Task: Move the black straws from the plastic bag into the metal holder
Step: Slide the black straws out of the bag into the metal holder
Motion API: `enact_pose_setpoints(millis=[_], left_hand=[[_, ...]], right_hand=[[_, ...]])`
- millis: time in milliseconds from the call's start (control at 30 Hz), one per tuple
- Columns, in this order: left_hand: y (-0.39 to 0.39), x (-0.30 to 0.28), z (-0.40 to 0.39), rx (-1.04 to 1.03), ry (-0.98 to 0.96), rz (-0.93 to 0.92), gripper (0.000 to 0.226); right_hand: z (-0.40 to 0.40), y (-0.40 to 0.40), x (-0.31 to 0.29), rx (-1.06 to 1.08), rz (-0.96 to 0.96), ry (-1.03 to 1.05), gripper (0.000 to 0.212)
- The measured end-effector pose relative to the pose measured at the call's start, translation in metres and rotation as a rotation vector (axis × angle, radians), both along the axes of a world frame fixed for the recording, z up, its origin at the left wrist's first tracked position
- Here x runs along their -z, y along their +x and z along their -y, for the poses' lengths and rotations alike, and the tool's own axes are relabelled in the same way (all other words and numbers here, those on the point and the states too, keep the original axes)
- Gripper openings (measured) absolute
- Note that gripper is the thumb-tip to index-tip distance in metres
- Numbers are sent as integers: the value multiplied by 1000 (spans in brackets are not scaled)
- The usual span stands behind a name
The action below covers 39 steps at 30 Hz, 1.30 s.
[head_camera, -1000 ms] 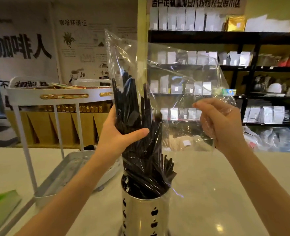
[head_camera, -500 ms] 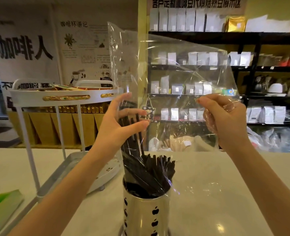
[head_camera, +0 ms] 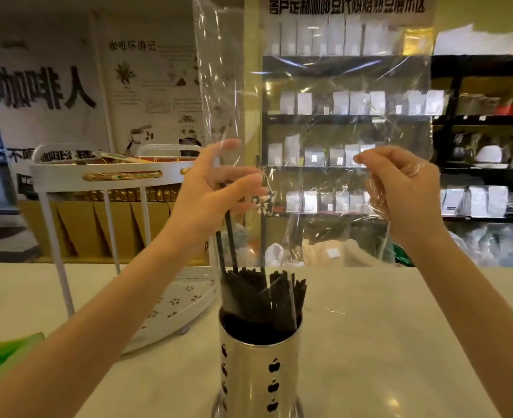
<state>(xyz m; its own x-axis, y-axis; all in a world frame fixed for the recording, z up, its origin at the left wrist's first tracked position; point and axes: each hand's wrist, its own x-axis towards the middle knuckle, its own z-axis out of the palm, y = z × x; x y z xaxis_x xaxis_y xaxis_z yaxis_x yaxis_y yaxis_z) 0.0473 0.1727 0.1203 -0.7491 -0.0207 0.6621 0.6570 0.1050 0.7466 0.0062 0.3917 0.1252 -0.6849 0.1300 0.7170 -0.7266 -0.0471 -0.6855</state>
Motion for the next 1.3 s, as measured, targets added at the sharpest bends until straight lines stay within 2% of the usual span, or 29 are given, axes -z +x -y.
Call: enact_pose_setpoints(millis=[133, 233, 300, 367, 433, 633, 900, 1000, 1100, 1200, 1300], left_hand=[[1, 1, -2, 15, -50, 37, 48], [4, -6, 6, 12, 41, 36, 55], [6, -9, 9, -12, -57, 68, 50], [7, -6, 10, -20, -133, 96, 36], [7, -3, 11, -26, -96, 76, 27], [1, 16, 11, -2, -43, 145, 23], [-5, 21, 10, 58, 55, 206, 37], [-7, 19, 7, 28, 49, 157, 37], [-8, 13, -2, -1, 51, 51, 25], [-12, 7, -19, -81, -8, -73, 22], [-11, 2, -45, -127, -21, -155, 28]], right_hand=[[1, -2, 0, 10, 30, 12, 17], [0, -3, 0, 13, 22, 2, 18], [-1, -3, 0, 19, 12, 1, 18], [-3, -3, 0, 12, -18, -41, 16], [-5, -3, -1, -2, -36, -107, 15], [-3, -8, -6, -34, 11, -98, 16], [-9, -14, -23, -29, 7, -131, 17], [-13, -14, -28, 0, -9, -207, 21], [-23, -13, -34, 0, -47, -327, 23], [-37, -14, -36, 44, -108, -359, 19], [-58, -17, -34, 148, -167, -350, 18]])
